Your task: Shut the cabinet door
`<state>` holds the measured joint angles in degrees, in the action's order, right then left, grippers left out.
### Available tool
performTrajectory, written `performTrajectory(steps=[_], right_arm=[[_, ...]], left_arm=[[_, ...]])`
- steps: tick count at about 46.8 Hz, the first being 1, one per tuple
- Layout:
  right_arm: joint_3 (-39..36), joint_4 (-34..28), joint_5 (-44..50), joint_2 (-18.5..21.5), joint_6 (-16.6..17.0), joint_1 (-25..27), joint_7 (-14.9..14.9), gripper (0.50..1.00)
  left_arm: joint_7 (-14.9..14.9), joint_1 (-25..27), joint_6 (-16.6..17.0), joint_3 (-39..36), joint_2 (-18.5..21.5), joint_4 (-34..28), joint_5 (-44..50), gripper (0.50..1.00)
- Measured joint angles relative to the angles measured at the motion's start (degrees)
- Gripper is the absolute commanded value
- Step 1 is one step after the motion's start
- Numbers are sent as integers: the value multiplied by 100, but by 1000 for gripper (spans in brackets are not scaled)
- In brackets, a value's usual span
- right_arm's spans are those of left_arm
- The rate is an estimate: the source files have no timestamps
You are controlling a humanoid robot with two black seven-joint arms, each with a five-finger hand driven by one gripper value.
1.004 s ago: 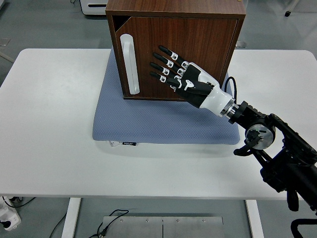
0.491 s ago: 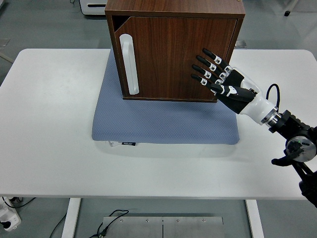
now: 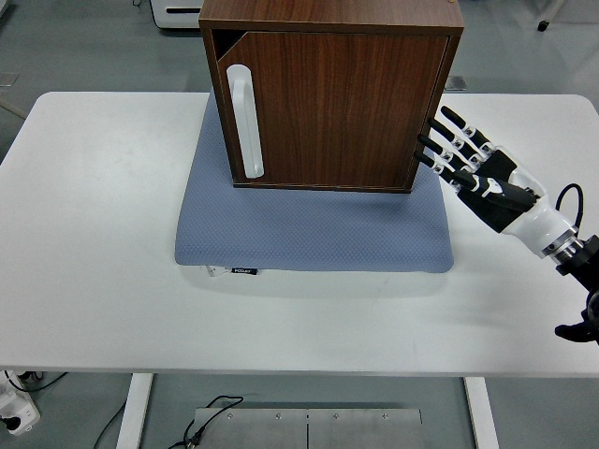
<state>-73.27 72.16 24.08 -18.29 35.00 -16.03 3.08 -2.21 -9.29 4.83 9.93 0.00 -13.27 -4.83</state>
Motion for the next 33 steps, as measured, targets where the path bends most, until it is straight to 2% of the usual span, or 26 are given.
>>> performTrajectory(steps=[14,24,33], right_arm=[[-927,-427,-45,54,0,406,22,1000],[-1279,-475,-166,82,0,604,40,1000],[-1468,-575,-186,500,-1,610,54,1000]], left_arm=[[1,0,0,0,0,0,0,1000],[0,1,0,0,0,0,0,1000],[1,1,0,0,0,0,0,1000]])
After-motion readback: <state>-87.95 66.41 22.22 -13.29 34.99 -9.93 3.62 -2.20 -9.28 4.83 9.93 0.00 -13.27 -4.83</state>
